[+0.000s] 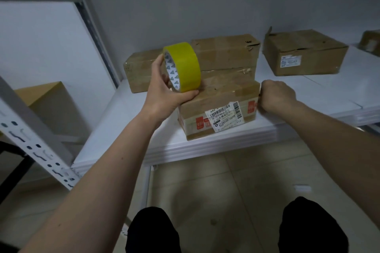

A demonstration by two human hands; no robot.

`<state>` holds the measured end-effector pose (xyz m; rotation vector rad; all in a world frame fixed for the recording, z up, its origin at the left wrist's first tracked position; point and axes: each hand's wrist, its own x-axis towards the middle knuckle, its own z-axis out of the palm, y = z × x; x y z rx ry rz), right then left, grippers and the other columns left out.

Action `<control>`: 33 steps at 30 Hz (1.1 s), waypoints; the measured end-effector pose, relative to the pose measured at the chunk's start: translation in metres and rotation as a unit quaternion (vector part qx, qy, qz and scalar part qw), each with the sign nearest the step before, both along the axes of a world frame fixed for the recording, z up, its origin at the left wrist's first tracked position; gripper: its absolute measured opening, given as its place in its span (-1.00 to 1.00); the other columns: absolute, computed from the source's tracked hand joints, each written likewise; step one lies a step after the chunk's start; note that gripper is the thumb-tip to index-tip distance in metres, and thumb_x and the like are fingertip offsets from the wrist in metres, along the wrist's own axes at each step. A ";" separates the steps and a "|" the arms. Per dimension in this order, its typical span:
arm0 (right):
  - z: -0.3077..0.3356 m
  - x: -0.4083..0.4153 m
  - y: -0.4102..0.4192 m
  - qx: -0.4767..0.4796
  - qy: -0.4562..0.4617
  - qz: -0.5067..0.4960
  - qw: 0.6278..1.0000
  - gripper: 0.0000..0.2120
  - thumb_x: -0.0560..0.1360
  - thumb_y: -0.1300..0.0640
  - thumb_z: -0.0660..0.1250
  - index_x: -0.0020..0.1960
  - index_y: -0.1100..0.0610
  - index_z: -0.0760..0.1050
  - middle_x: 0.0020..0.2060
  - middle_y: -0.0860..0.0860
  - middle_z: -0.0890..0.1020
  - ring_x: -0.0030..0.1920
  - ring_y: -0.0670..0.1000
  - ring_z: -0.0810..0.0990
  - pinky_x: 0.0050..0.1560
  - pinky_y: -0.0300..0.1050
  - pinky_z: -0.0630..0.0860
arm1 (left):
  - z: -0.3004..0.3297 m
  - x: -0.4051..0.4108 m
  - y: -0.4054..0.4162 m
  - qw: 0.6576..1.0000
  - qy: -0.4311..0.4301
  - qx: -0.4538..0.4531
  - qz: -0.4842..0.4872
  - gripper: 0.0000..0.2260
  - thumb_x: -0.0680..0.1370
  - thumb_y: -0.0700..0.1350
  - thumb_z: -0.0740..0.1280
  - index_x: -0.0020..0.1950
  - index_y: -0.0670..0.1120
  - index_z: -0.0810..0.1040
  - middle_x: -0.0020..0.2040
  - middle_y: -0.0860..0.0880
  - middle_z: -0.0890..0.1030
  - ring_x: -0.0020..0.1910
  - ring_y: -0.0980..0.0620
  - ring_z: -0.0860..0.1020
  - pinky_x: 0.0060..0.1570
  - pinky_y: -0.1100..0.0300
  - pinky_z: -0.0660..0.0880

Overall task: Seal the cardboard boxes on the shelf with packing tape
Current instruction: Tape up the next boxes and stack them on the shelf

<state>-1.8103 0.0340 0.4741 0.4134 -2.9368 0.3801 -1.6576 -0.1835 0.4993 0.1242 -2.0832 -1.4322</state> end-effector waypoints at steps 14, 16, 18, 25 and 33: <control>0.035 0.006 -0.003 0.093 -0.167 0.053 0.980 -0.69 0.34 0.18 0.53 -0.06 0.20 0.43 -0.19 0.11 0.54 -0.17 0.10 0.55 -0.16 -0.10 0.51 | 0.012 0.001 -0.002 0.993 -0.038 0.105 -0.020 0.01 0.09 0.03 0.62 0.44 -0.04 0.20 0.15 -0.09 0.62 0.14 -0.03 0.63 0.25 -0.02 0.53; 0.035 0.004 -0.001 0.114 -0.165 0.037 0.979 -0.74 0.30 0.23 0.50 -0.09 0.24 0.49 -0.25 0.12 0.58 -0.26 0.09 0.59 -0.21 -0.11 0.53 | 0.013 0.001 -0.004 0.993 -0.050 0.106 -0.023 0.03 0.09 0.08 0.65 0.44 -0.08 0.23 0.21 -0.11 0.61 0.19 -0.06 0.61 0.29 -0.06 0.50; 0.033 0.003 0.004 0.122 -0.150 0.017 0.981 -0.78 0.31 0.20 0.49 -0.14 0.22 0.48 -0.27 0.12 0.59 -0.27 0.09 0.62 -0.21 -0.11 0.56 | 0.014 0.001 -0.006 0.993 -0.059 0.098 -0.033 0.06 0.08 0.14 0.69 0.45 -0.12 0.28 0.24 -0.12 0.60 0.22 -0.08 0.60 0.31 -0.09 0.48; 0.033 -0.025 0.028 -0.150 -0.234 -0.038 0.960 -0.67 0.45 0.06 0.47 -0.30 0.25 0.44 -0.47 0.11 0.47 -0.47 0.03 0.36 -0.44 -0.18 0.29 | 0.011 0.003 -0.008 0.997 -0.041 0.059 -0.031 -0.02 0.08 0.09 0.64 0.41 0.10 0.23 0.23 -0.10 0.58 0.19 -0.07 0.59 0.25 -0.04 0.53; 0.074 0.004 0.025 -0.326 -0.186 0.183 0.909 -0.85 0.38 0.26 0.49 -0.16 0.18 0.52 -0.31 0.06 0.55 -0.36 -0.05 0.43 -0.39 -0.19 0.38 | 0.013 0.002 -0.013 0.994 -0.045 0.081 -0.053 -0.04 0.10 0.02 0.64 0.41 0.09 0.23 0.21 -0.17 0.59 0.18 -0.11 0.61 0.26 -0.08 0.52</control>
